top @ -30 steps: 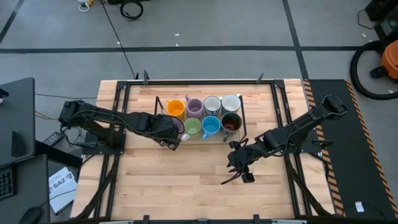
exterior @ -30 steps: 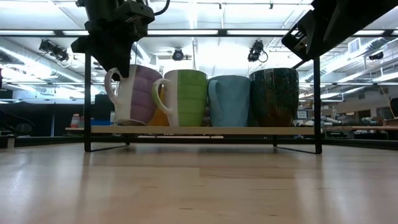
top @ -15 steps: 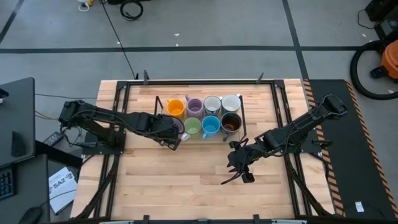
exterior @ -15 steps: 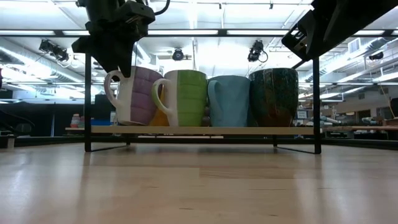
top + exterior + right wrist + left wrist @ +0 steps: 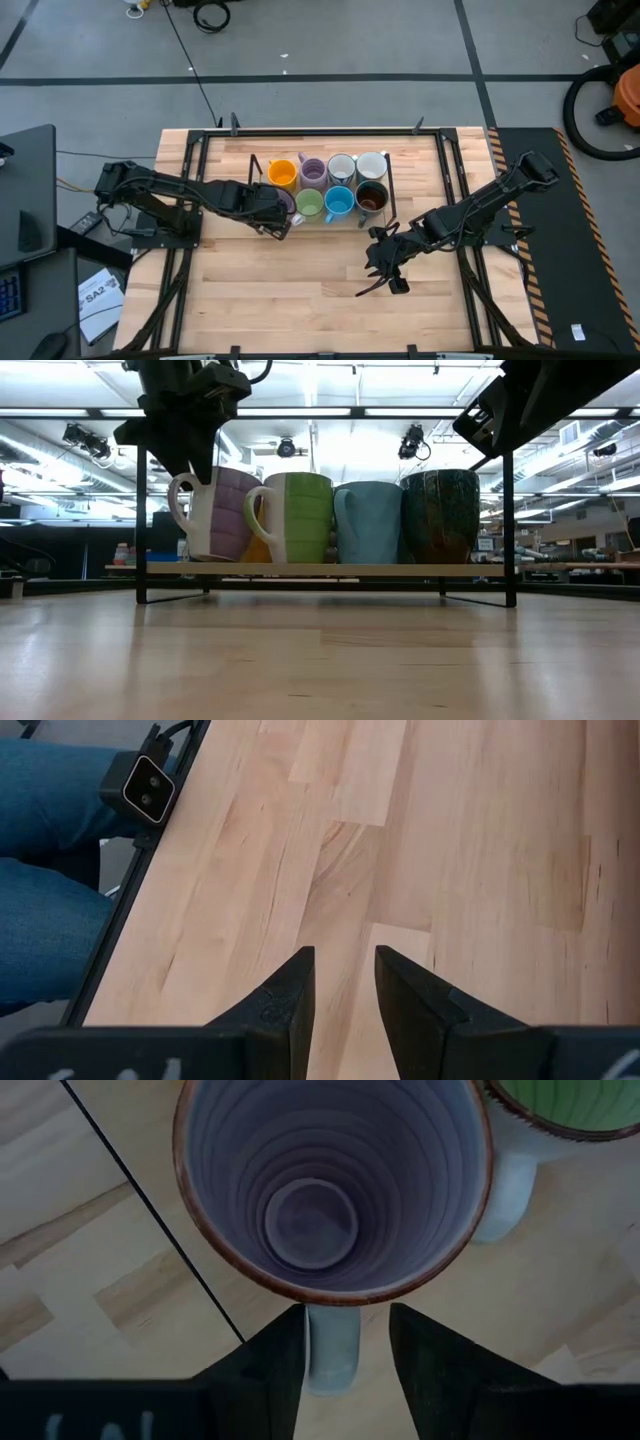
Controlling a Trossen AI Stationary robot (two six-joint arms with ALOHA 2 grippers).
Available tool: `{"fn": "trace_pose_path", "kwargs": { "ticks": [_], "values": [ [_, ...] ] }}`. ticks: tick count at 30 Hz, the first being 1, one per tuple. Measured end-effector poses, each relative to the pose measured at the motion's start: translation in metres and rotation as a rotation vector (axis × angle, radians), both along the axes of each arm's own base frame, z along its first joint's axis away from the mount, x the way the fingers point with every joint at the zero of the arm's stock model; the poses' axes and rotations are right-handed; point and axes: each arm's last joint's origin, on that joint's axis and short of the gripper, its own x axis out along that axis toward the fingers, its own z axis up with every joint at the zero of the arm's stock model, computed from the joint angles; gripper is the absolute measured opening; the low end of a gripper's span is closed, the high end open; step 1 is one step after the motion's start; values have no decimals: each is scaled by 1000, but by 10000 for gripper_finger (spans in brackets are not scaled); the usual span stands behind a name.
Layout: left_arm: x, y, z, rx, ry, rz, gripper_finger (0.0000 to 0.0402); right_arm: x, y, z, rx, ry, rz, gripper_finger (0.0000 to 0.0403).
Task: Place coffee mugs
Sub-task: Put the purple mug on the shelf
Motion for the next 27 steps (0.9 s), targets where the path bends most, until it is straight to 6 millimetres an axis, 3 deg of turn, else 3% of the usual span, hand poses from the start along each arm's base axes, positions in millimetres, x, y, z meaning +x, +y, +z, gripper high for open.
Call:
{"fn": "trace_pose_path", "kwargs": {
  "ticks": [17, 27],
  "values": [
    [1, 0, 0, 1, -14, 21, 154, 0, 0, 0, 0, 0, 0, 113],
    [1, 0, 1, 11, -22, 25, 218, 0, 0, 0, 0, 1, 0, 113]
  ]
}}
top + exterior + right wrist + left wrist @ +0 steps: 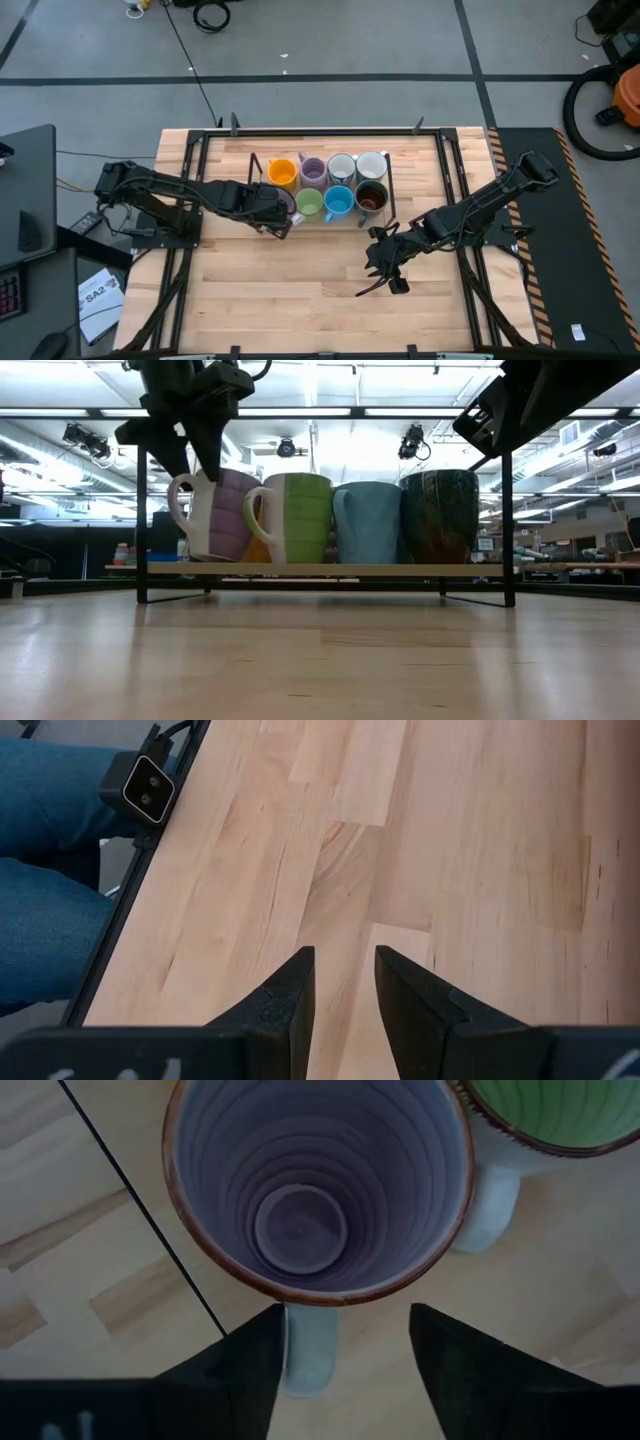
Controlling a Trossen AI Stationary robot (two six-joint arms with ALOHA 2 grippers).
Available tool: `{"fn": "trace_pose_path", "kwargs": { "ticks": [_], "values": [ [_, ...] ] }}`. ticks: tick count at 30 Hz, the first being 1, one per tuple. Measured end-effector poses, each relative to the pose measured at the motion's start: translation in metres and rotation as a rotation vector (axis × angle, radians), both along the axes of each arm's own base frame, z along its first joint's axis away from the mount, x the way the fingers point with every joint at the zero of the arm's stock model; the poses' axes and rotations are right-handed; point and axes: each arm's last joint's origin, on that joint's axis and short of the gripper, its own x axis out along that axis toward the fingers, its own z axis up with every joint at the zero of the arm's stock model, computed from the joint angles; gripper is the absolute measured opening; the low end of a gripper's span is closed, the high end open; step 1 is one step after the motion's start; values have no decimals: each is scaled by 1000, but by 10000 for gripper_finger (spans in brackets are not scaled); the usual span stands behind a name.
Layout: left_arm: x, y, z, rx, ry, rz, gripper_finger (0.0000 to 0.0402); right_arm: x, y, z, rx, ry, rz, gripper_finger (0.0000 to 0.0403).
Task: Place coffee mugs
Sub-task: Put the purple mug on the shelf
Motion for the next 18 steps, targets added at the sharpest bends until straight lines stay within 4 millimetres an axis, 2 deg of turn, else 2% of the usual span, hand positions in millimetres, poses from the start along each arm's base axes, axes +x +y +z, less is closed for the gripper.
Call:
{"fn": "trace_pose_path", "kwargs": {
  "ticks": [7, 18],
  "values": [
    [0, 1, 0, 20, 3, 3, 256, 0, 0, 0, 0, 0, 0, 113],
    [-2, 1, 11, 11, 10, 31, 258, 0, 0, 0, 0, 0, 0, 113]
  ]
}}
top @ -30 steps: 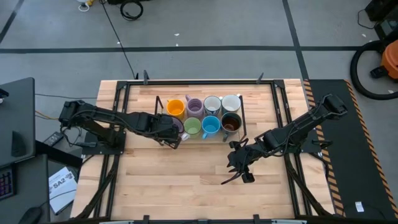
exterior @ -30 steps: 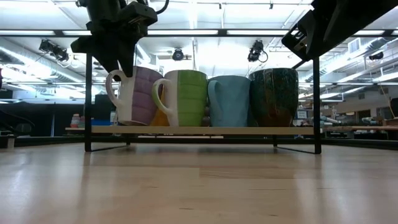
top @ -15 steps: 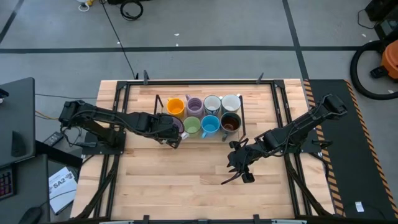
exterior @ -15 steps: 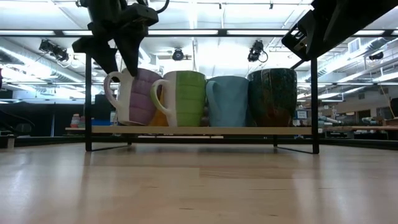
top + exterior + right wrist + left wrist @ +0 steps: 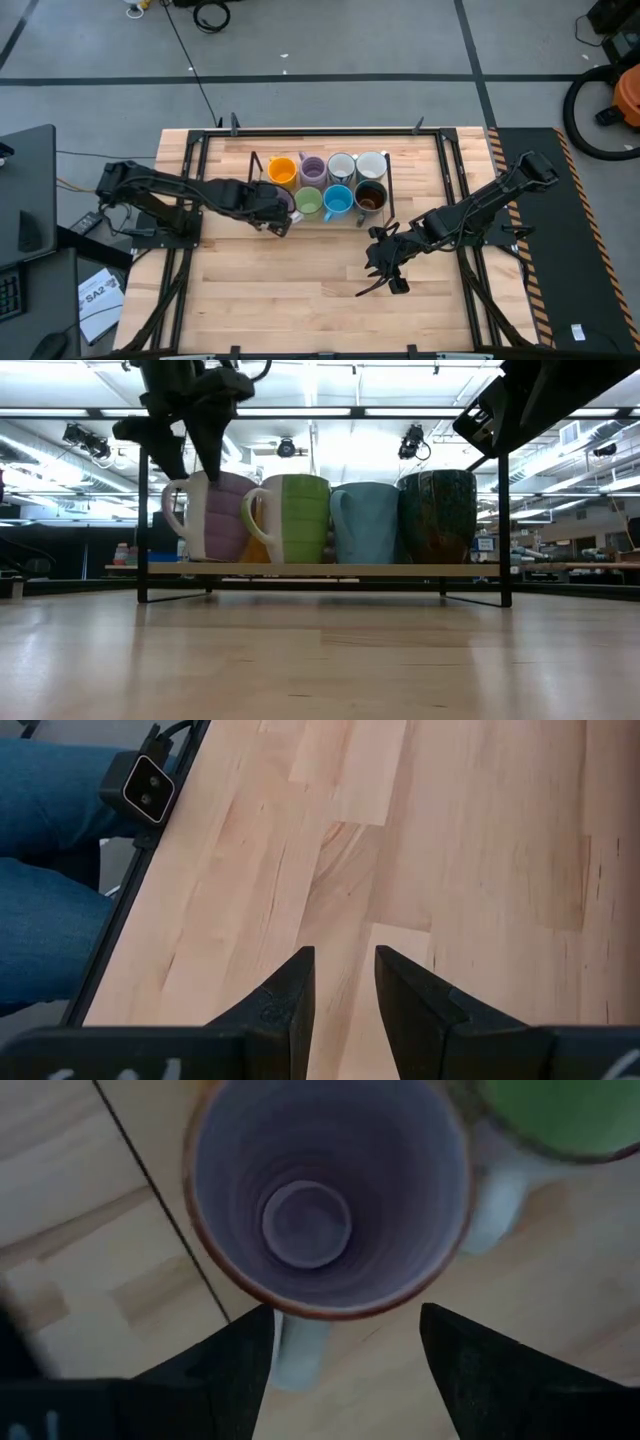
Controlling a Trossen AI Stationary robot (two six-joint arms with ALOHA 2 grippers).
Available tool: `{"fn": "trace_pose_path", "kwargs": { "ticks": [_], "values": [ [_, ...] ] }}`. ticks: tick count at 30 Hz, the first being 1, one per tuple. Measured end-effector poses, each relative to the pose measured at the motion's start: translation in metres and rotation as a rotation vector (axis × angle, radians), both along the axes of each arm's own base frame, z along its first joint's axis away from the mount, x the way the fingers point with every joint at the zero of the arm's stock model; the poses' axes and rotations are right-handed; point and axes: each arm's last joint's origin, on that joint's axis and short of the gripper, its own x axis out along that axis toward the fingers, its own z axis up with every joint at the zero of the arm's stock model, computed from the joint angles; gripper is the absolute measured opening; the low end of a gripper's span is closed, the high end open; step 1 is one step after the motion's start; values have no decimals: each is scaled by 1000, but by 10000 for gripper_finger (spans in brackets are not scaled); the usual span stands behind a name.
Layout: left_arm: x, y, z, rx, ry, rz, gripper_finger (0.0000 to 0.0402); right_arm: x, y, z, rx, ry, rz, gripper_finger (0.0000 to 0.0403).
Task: Place coffee mugs
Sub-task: Put the purple mug on the shelf
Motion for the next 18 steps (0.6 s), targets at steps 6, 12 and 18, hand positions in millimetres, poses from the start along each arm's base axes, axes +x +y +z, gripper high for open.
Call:
{"fn": "trace_pose_path", "kwargs": {
  "ticks": [6, 12, 18],
  "values": [
    [2, 1, 11, 18, -28, 5, 259, 0, 0, 0, 0, 0, 0, 113],
    [2, 1, 12, 20, -29, 1, 259, 0, 0, 0, 0, 0, 0, 113],
    [0, 0, 12, 13, -18, 2, 259, 0, 0, 0, 0, 0, 0, 113]
  ]
}}
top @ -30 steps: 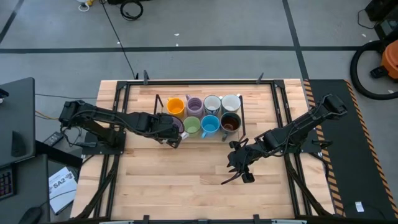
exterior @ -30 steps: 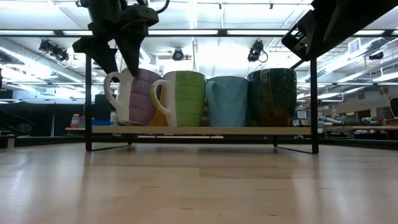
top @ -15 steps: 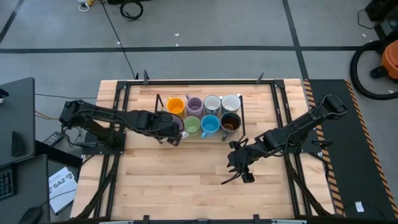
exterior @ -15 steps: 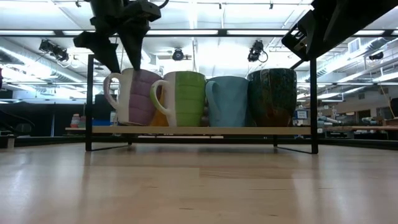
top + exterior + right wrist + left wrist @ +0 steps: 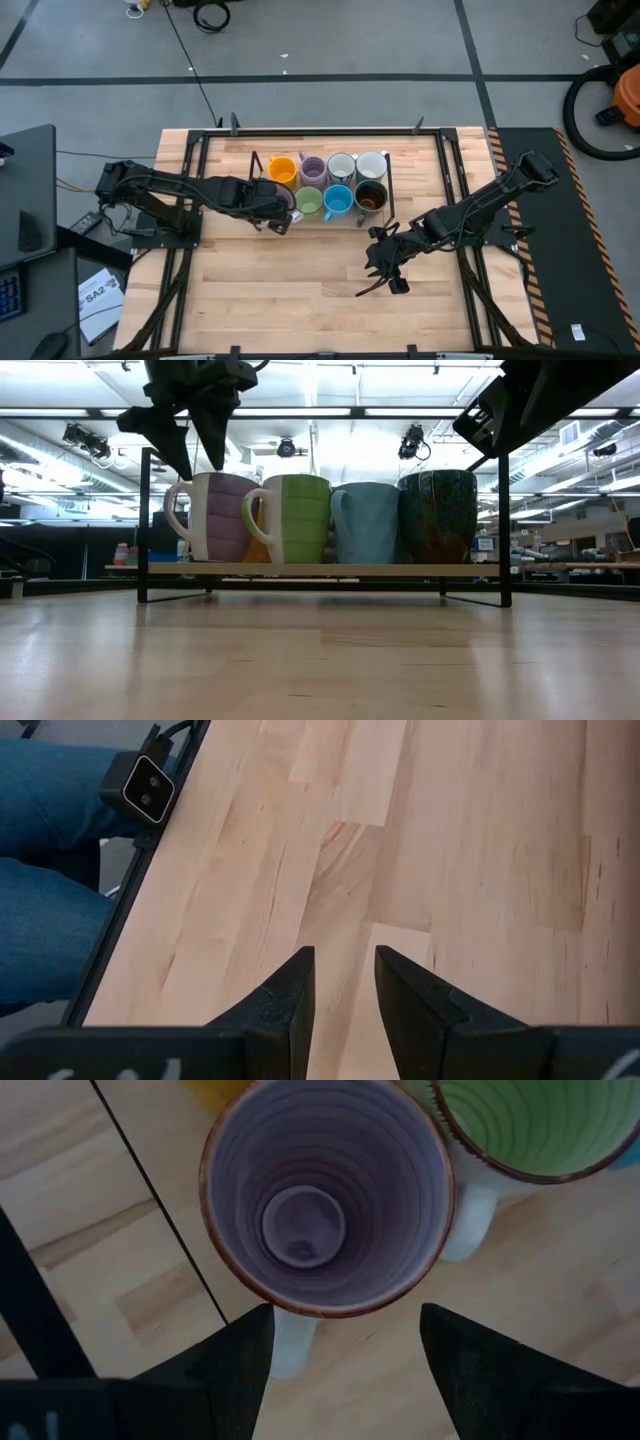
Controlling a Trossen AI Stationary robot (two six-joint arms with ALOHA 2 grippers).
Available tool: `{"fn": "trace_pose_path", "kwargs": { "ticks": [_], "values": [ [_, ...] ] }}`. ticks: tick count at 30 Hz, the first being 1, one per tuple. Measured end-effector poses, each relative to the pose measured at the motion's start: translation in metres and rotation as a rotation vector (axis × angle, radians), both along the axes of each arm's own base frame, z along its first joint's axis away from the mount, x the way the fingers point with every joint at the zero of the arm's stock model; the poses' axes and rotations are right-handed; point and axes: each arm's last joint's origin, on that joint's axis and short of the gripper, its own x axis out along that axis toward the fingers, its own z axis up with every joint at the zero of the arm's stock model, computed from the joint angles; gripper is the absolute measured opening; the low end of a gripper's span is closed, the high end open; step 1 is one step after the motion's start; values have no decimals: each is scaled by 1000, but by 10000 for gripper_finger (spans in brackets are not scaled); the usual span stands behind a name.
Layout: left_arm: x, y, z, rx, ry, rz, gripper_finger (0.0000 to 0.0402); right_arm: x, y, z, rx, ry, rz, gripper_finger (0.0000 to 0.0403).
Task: Place coffee mugs
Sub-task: Put the purple mug on the shelf, then return to Home Position
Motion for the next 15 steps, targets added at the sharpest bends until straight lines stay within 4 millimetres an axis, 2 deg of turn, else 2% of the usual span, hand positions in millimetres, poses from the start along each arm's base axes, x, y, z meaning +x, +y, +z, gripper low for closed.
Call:
{"fn": "trace_pose_path", "kwargs": {
  "ticks": [15],
  "values": [
    [0, -1, 1, -21, -7, -5, 259, 0, 0, 0, 0, 0, 0, 113]
  ]
}}
